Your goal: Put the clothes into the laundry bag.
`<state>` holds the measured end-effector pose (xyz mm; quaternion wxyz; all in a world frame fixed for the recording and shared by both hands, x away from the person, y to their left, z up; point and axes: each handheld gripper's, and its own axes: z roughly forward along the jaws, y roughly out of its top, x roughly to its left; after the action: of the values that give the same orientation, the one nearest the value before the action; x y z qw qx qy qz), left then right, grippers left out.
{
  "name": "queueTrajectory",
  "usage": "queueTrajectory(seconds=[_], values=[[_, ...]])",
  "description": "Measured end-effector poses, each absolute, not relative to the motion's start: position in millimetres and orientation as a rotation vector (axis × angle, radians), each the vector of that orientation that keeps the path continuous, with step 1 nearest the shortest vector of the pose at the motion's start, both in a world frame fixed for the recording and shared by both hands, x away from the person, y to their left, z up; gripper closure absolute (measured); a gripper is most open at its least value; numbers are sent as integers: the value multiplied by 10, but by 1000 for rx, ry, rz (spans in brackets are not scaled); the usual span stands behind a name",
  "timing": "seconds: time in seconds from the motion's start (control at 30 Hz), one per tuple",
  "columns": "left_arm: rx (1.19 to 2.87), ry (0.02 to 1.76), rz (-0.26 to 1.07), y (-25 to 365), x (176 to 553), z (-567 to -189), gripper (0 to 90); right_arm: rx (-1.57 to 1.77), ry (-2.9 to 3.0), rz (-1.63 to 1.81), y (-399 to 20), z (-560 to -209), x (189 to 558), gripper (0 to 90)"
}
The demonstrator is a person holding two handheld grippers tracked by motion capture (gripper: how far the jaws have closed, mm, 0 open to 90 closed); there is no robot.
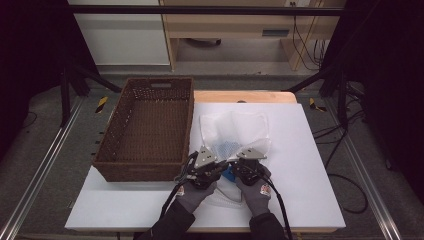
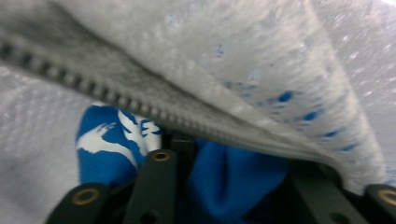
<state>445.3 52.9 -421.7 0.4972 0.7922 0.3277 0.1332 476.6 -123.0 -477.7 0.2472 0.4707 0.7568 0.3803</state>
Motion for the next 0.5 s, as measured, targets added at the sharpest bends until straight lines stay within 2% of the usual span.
queueTrajectory(seconds=[0.07,0.1,0.23,0.5], values=[[1916,806,317,529,4466,-4252,889,1266,2069,1053,-1266,-4730,4735,572],[1916,806,317,529,4466,-4252,889,1266,2069,1053,-1266,-4730,4735,572],[1917,811,321,551,4480,-4249,889,1197,2097,1173,-1428,-4587,4534,448],[1911,821,325,565,4495,-4245,889,1109,2121,1246,-1582,-4463,4231,394]])
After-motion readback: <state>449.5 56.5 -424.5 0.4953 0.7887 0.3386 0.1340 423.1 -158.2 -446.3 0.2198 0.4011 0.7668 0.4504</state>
